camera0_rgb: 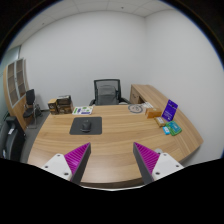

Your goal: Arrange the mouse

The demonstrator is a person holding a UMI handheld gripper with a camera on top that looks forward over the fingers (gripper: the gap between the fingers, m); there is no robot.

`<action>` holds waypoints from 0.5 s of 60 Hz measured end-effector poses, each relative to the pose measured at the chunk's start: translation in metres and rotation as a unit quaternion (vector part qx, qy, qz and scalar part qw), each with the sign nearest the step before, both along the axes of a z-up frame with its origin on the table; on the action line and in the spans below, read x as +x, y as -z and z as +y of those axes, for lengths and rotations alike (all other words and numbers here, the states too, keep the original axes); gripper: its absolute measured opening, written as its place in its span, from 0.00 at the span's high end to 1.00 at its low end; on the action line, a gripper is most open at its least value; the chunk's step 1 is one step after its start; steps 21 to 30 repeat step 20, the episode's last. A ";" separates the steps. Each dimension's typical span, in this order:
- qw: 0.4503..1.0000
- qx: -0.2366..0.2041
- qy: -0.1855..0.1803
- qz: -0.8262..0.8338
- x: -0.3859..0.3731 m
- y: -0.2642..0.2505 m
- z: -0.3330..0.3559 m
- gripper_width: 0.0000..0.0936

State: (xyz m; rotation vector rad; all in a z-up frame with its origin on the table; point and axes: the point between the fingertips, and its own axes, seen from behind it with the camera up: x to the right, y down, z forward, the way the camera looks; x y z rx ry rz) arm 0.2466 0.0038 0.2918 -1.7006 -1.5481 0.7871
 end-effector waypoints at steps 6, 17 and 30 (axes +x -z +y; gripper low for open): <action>1.000 0.006 0.002 -0.003 0.015 0.004 0.000 0.08; 1.000 0.018 0.000 -0.006 0.023 0.009 0.000 0.08; 1.000 0.018 -0.001 -0.006 0.022 0.009 -0.002 0.08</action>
